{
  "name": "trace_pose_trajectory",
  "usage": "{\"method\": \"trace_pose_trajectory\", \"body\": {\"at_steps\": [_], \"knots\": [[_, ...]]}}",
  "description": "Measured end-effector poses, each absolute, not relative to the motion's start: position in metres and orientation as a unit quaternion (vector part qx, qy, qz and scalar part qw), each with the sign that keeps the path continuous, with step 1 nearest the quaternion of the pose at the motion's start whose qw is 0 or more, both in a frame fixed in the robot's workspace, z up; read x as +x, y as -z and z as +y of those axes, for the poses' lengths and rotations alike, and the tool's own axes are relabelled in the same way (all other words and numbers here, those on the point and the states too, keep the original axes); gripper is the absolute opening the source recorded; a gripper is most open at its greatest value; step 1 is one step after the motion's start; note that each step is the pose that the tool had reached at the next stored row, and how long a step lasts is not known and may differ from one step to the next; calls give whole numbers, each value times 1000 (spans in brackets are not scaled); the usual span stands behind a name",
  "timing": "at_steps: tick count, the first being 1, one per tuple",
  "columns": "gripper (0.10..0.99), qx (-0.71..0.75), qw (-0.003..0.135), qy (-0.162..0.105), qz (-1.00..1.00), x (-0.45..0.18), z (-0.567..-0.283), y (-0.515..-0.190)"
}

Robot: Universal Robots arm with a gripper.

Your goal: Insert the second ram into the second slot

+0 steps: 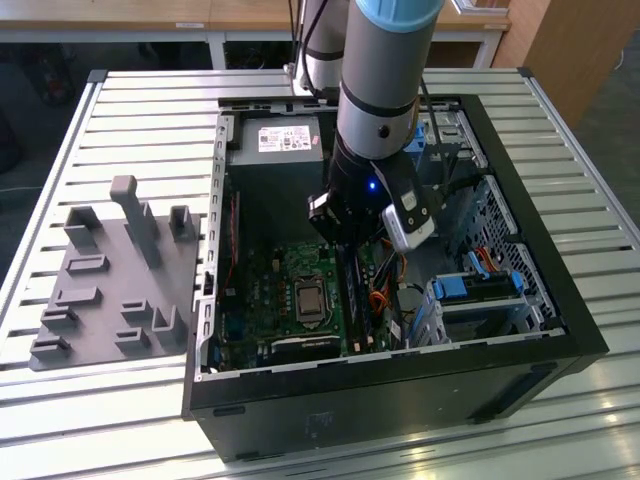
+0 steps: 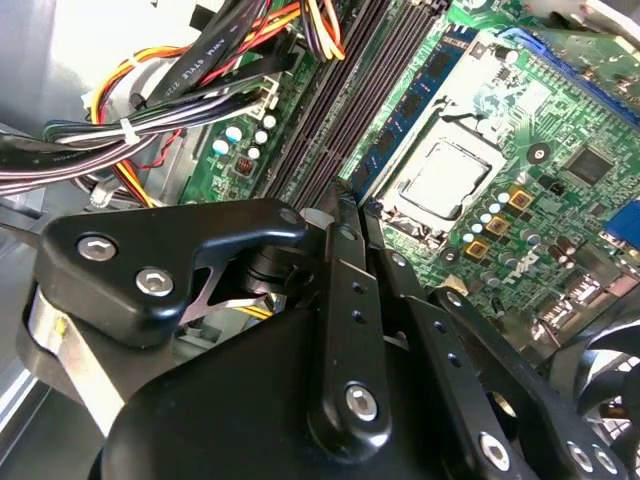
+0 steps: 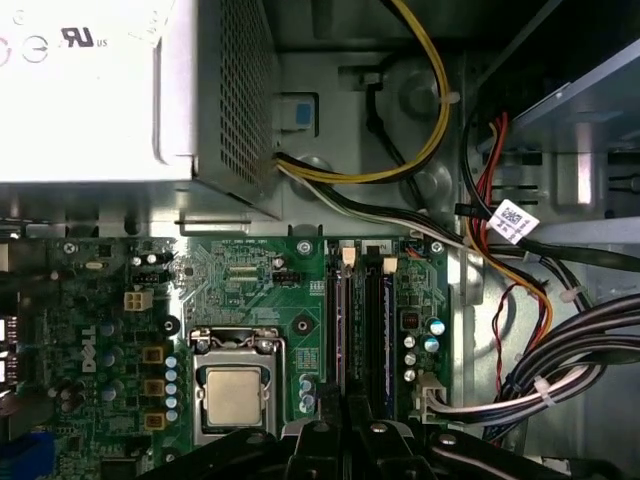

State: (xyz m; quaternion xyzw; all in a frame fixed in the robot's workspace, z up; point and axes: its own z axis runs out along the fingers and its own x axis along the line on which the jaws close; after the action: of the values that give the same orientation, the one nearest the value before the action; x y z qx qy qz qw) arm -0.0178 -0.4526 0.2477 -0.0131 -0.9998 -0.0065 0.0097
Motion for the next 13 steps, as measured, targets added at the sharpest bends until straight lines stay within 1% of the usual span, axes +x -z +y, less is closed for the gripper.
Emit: {"method": "trace_pose_trajectory", "body": {"at_steps": [5, 13], "knots": [[137, -13, 10, 7, -1000, -17, -453, -244], [137, -1, 14, 6, -1000, -15, -453, -232]]}}
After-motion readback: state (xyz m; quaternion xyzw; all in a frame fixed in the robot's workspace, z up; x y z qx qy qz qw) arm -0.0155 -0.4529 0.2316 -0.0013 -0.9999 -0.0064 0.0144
